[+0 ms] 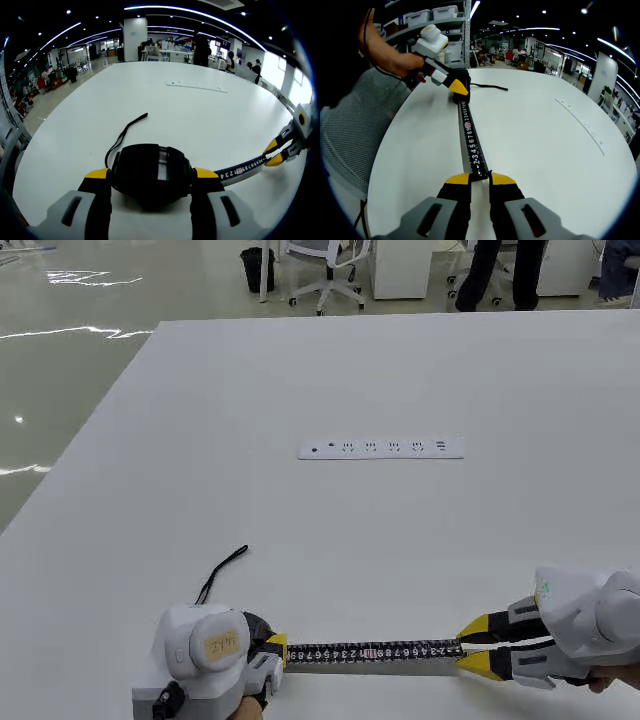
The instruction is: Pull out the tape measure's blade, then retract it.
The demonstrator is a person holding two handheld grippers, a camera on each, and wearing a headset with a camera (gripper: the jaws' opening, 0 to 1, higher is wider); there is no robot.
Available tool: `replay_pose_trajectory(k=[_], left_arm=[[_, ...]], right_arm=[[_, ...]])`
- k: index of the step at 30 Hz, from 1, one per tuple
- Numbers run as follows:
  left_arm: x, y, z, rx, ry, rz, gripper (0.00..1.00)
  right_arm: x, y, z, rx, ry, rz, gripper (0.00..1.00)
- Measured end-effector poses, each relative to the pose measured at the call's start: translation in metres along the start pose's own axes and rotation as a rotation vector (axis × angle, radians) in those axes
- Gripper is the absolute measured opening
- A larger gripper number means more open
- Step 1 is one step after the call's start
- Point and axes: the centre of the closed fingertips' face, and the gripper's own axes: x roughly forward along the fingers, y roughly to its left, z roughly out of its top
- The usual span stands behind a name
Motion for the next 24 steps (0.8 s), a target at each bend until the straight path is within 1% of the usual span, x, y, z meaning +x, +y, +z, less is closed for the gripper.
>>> replay_pose_trajectory(k=[24], left_arm=[[-0.0001,-0.0005,-0.0009,0.007,0.006,-0.007,0.6]], right_arm=[[0.0064,0.0001,0.0058,-0.015,-0.005,0.01,0.13]])
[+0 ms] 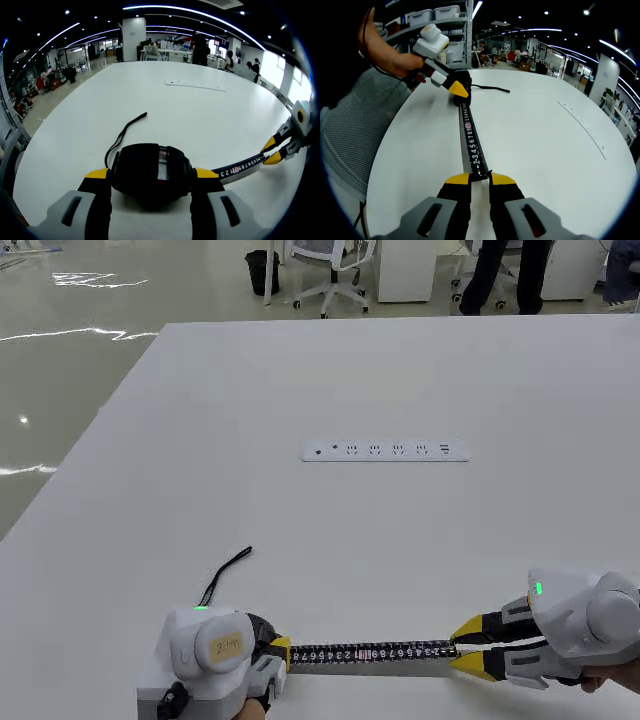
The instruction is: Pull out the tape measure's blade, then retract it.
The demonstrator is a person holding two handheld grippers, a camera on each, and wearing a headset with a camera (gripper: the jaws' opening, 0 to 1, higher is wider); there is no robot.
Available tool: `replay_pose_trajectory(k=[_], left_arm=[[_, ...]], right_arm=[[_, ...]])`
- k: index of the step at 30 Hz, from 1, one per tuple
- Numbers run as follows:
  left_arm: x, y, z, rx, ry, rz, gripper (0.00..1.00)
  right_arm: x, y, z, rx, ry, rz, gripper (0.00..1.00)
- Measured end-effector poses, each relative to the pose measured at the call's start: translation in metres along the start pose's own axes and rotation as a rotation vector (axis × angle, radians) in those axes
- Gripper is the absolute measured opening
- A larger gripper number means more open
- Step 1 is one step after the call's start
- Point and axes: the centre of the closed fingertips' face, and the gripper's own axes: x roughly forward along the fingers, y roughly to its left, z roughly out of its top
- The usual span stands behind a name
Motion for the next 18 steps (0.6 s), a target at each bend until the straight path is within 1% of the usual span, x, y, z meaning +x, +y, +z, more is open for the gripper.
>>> replay_pose_trajectory(k=[18], left_arm=[[0.0,-0.001,0.0,0.001,-0.002,-0.006,0.6]], right_arm=[[0.01,0.004,0.006,-0.007,-0.006,0.014,0.13]])
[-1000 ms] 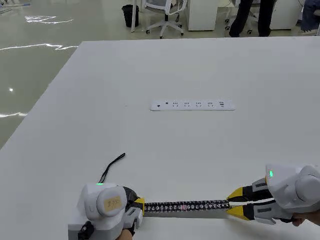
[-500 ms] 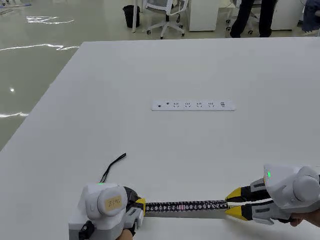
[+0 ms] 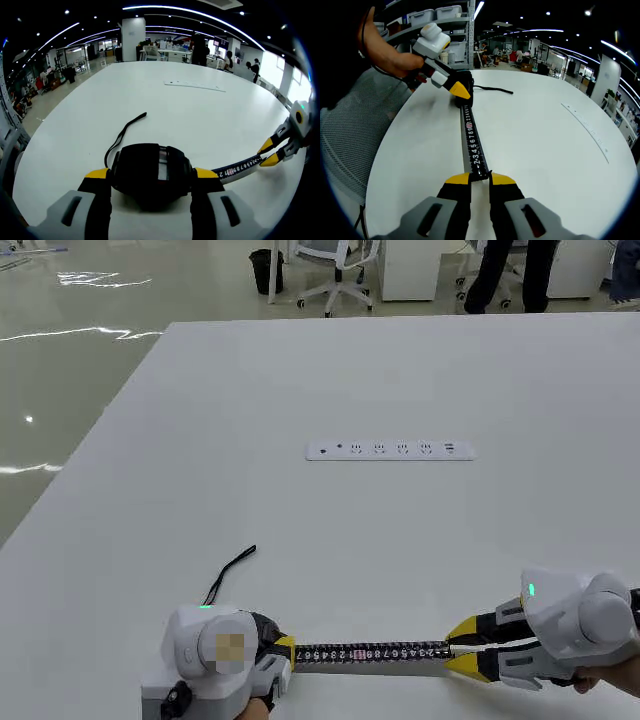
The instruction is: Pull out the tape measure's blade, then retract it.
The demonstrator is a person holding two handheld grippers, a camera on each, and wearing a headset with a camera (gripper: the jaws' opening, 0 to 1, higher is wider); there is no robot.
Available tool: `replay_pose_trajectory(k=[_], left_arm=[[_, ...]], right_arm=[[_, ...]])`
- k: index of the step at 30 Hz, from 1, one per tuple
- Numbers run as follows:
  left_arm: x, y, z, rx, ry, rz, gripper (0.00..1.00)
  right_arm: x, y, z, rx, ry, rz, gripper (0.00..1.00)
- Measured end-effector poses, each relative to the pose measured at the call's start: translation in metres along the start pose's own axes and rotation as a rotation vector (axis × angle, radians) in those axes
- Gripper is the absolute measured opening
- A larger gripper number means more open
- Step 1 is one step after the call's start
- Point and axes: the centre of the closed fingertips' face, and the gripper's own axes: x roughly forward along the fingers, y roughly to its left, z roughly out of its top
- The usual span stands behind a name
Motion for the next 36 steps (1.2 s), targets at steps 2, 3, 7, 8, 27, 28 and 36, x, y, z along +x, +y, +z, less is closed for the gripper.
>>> replay_pose_trajectory(k=[2,3,7,8,27,28,36], left_arm=[[0.0,0.0,0.0,0.001,0.001,0.001,0.6],[0.0,0.0,0.0,0.001,0.002,0.001,0.6],[0.0,0.0,0.0,0.005,0.007,0.003,0.6],[0.0,0.0,0.0,0.005,0.009,0.004,0.6],[-0.001,0.001,-0.001,0.011,0.008,-0.003,0.6],[-0.001,0.001,-0.001,0.012,0.008,-0.004,0.6],[0.0,0.001,-0.001,0.014,0.007,-0.005,0.6]], right_arm=[[0.001,0.0,0.001,-0.001,0.0,0.0,0.13],[0.001,0.0,0.001,0.0,-0.001,0.0,0.13],[0.004,0.001,0.003,0.0,-0.004,0.001,0.13],[0.004,0.001,0.003,0.0,-0.005,0.001,0.13],[0.011,0.003,0.009,-0.002,-0.01,0.008,0.13],[0.012,0.003,0.01,-0.002,-0.011,0.008,0.13],[0.014,0.004,0.01,0.0,-0.01,0.012,0.13]])
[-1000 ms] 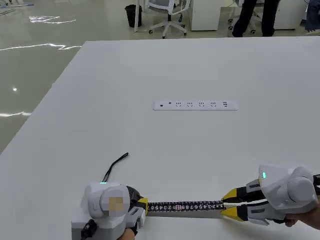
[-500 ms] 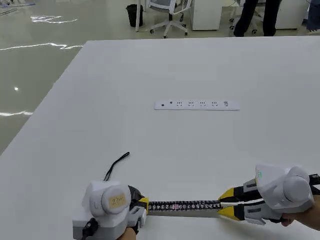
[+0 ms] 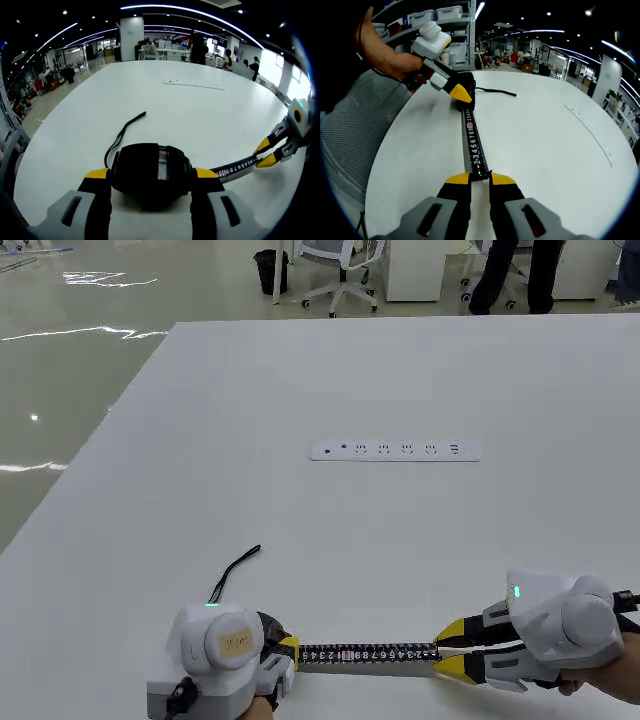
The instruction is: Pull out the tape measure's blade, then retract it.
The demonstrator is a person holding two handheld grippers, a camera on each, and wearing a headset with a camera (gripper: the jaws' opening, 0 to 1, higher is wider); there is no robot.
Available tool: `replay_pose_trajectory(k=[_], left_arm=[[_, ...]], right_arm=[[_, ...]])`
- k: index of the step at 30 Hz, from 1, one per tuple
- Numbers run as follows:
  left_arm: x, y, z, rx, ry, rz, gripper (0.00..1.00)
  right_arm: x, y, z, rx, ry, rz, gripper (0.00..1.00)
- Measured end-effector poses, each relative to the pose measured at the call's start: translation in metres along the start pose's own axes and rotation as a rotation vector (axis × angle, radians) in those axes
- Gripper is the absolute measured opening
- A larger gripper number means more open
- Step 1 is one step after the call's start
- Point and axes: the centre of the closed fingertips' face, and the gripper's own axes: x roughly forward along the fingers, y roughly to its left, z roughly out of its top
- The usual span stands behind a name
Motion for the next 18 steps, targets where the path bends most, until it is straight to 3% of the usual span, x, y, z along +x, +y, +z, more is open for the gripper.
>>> replay_pose_trajectory(k=[18], left_arm=[[0.0005,-0.0006,0.0002,0.002,0.0,-0.003,0.6]], right_arm=[[0.006,0.0012,0.001,0.009,0.001,0.003,0.13]])
